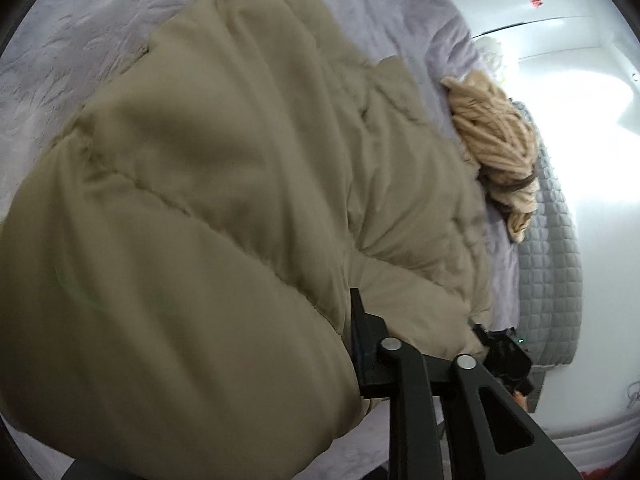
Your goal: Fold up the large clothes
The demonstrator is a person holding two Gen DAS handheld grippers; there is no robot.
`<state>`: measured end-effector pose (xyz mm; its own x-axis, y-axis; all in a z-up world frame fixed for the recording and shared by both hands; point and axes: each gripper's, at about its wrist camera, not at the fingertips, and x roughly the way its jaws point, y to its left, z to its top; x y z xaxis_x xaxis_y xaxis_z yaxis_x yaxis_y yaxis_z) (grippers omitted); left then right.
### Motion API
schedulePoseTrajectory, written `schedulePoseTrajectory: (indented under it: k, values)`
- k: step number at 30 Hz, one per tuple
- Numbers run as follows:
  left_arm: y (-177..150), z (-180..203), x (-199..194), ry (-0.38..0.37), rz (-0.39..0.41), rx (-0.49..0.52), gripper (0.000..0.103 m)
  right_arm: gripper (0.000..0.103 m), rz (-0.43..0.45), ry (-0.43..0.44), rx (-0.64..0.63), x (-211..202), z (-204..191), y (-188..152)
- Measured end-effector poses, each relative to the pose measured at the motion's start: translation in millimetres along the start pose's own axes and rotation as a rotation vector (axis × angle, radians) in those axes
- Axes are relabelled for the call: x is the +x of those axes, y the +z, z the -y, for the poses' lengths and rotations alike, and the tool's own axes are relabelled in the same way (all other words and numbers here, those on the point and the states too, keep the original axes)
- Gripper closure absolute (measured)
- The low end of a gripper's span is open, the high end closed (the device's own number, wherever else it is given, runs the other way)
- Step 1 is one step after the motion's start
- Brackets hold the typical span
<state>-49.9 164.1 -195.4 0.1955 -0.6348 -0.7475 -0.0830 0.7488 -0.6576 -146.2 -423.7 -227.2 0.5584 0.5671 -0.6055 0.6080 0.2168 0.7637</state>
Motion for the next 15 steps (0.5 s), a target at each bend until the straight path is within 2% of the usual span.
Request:
schedulePoseTrajectory:
  k: [2, 8, 11, 15]
  values:
    - [-3, 1, -3, 0.084, 0.01, 0.002, 0.051, 0.055, -0.012, -0.038, -0.003, -4, -7, 1]
    - [-14, 9, -28, 0.21, 0.02, -0.028, 0.046, 0.036, -0.081, -0.214, -0.09, -29, -36, -5]
    - [-22, 17, -51, 0.292, 0.04, -0.017, 0.046, 0.036, -0.089, -0.302, -0.189, -43, -58, -18]
    - [-28, 30, -78, 0.372, 0.077, 0.022, 0.046, 0.036, -0.096, -0.325, -0.286, -61, -73, -39]
